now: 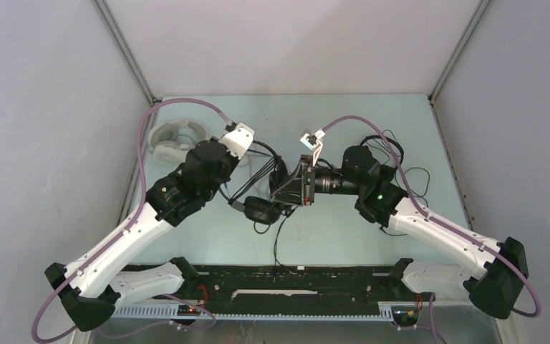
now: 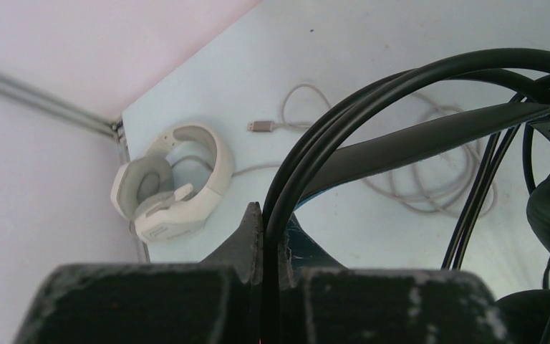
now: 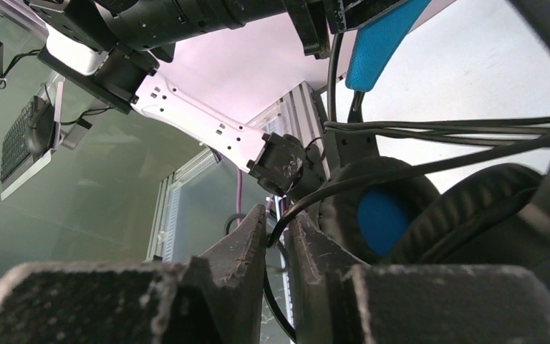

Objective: Wrap the headphones
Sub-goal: Wrap the headphones cable around the headphones.

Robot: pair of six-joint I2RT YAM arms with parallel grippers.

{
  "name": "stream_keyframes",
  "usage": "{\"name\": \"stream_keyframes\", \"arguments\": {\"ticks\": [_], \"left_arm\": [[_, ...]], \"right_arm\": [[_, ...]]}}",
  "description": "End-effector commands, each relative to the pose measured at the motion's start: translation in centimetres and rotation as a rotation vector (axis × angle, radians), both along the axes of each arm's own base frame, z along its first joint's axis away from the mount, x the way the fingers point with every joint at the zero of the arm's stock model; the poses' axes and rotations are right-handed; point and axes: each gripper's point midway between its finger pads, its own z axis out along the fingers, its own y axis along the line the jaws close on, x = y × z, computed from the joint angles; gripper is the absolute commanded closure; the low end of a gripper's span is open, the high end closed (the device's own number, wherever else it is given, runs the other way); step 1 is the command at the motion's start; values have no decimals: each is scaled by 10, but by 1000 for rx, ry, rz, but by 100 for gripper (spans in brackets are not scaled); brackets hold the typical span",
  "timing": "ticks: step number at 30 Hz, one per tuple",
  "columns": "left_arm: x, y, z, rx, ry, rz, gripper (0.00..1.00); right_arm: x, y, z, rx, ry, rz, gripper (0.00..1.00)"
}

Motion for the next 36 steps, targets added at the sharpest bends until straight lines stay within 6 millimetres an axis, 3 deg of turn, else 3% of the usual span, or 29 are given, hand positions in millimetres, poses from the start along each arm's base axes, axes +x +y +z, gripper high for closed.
{"name": "stream_keyframes", "arguments": {"ticks": [1, 8, 14, 24, 28, 33, 36], "left_arm": [[9, 17, 60, -245, -118, 212, 100], [6, 15, 76, -475, -146, 260, 100], [3, 31, 95, -565, -194, 346, 100], [1, 38, 112, -680, -212, 414, 100], [1, 39, 117, -725, -219, 429, 100], [2, 46, 120, -783, -230, 486, 100], [3, 55, 121, -842, -247, 546, 100]], "right_arm": [[-3, 10, 43, 99, -109, 13, 78], [-6, 27, 38, 73, -128, 26, 70], [-13, 35, 37, 52, -158, 20, 69], [-23, 41, 31, 36, -159, 48, 65], [-26, 43, 28, 28, -167, 53, 65], [-31, 45, 32, 37, -185, 46, 76], [-38, 48, 34, 48, -193, 62, 77]]}}
